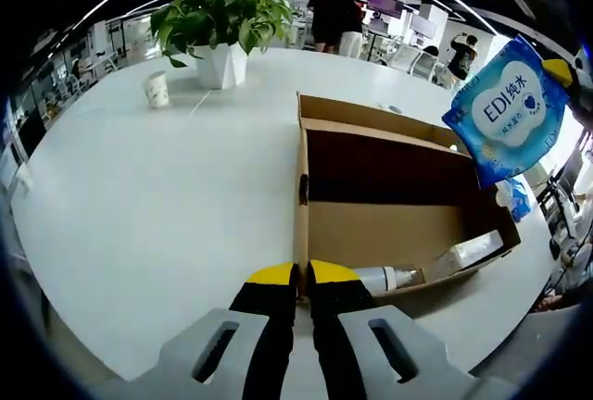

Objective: Operate the shoe box by opening the lid, removing the specified soft item, and placing it in the target area until the item is outside and the box remains undamaged.

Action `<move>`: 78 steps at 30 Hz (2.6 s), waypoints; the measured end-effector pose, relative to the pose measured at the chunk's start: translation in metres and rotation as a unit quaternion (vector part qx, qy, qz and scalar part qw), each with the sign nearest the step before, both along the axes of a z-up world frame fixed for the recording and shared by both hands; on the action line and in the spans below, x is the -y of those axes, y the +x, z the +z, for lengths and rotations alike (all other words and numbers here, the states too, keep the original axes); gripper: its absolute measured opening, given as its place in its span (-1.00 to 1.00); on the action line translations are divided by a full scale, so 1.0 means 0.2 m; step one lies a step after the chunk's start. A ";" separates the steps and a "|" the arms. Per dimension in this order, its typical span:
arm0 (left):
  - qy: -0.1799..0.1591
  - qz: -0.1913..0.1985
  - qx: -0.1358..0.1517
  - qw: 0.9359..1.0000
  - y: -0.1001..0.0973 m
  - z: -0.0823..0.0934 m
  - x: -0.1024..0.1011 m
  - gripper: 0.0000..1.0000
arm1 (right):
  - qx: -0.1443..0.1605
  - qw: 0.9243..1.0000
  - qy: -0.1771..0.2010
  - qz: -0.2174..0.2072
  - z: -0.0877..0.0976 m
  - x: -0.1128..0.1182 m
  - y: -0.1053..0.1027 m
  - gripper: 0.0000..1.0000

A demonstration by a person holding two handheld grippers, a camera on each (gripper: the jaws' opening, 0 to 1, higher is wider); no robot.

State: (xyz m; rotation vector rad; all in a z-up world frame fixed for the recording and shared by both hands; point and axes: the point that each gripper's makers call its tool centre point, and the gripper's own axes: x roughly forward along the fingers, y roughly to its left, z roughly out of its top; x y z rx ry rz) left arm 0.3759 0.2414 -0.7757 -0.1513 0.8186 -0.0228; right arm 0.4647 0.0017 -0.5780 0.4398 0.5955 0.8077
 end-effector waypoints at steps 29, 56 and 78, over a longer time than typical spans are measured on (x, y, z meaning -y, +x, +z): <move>-0.001 0.002 -0.005 1.000 0.00 0.00 -0.01 -0.97 | 0.016 0.998 0.007 -0.057 0.13 0.38 0.02 -1.00; 0.004 0.019 -0.004 1.000 0.00 0.00 -0.06 -0.98 | 0.003 0.995 -0.010 -0.103 0.01 0.61 0.00 -1.00; -0.001 0.029 0.001 1.000 0.00 0.00 -0.09 -0.97 | -0.032 0.992 -0.041 -0.111 -0.25 0.55 0.00 -1.00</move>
